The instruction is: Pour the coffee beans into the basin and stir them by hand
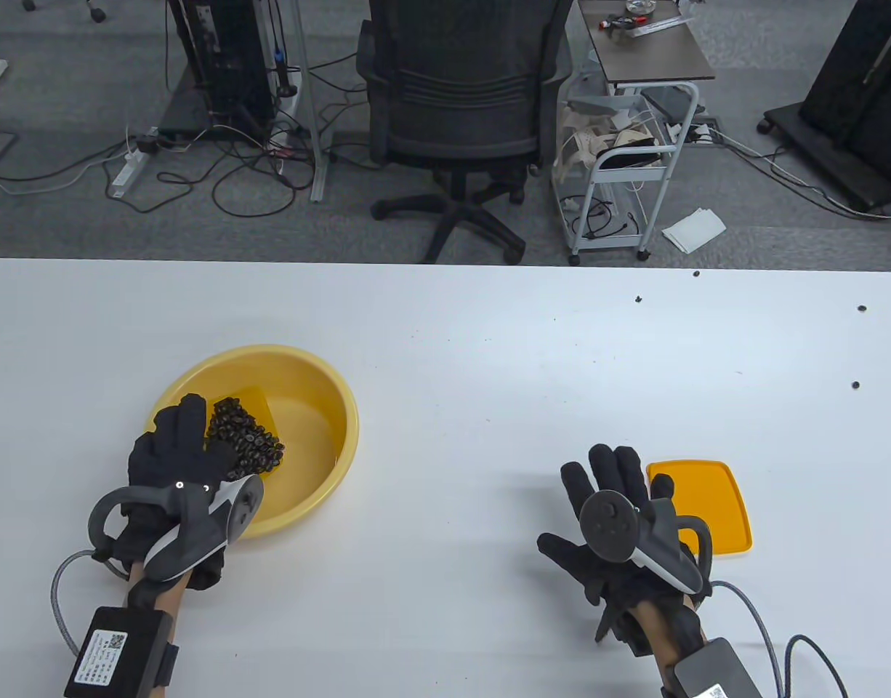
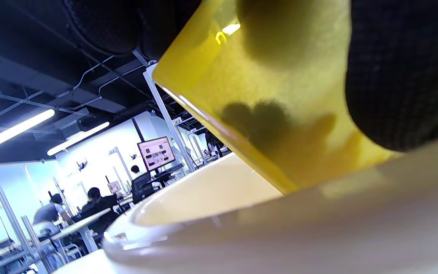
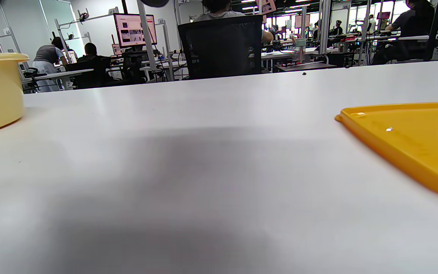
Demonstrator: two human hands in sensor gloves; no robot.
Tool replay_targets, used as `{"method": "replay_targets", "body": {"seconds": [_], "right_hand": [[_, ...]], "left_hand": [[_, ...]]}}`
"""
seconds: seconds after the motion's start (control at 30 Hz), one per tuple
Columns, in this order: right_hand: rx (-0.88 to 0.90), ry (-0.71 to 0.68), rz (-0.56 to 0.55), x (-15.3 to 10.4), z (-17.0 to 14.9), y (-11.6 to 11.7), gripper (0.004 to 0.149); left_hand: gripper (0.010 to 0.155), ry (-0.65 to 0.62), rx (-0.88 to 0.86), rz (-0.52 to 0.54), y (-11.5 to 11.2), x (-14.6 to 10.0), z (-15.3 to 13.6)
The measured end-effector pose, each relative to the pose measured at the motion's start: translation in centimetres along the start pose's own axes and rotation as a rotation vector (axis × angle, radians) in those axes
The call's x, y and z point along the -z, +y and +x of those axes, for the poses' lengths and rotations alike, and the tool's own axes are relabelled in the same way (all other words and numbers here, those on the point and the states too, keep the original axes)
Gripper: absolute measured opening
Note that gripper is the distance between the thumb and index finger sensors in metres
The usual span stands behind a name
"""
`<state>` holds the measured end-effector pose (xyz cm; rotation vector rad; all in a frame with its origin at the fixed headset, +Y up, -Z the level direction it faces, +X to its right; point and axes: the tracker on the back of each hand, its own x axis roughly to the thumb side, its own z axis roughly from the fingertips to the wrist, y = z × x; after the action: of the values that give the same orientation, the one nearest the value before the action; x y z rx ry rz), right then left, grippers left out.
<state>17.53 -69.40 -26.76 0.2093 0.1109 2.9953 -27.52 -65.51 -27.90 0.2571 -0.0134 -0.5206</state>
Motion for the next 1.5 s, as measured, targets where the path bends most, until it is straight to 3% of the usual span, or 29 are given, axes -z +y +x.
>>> {"method": "replay_targets", "body": {"seconds": [0.77, 1.5], "right_hand": [[-0.006, 0.006, 0.02, 0.1, 0.1, 0.2, 0.094], [-0.007, 0.009, 0.029, 0.1, 0.0, 0.3, 0.094]], "left_hand": [[0.058, -0.014, 0.178, 0.049, 0.8, -0.2, 1.0], [0.058, -0.062, 0.505, 0.178, 2.3, -0.7, 3.1]]}}
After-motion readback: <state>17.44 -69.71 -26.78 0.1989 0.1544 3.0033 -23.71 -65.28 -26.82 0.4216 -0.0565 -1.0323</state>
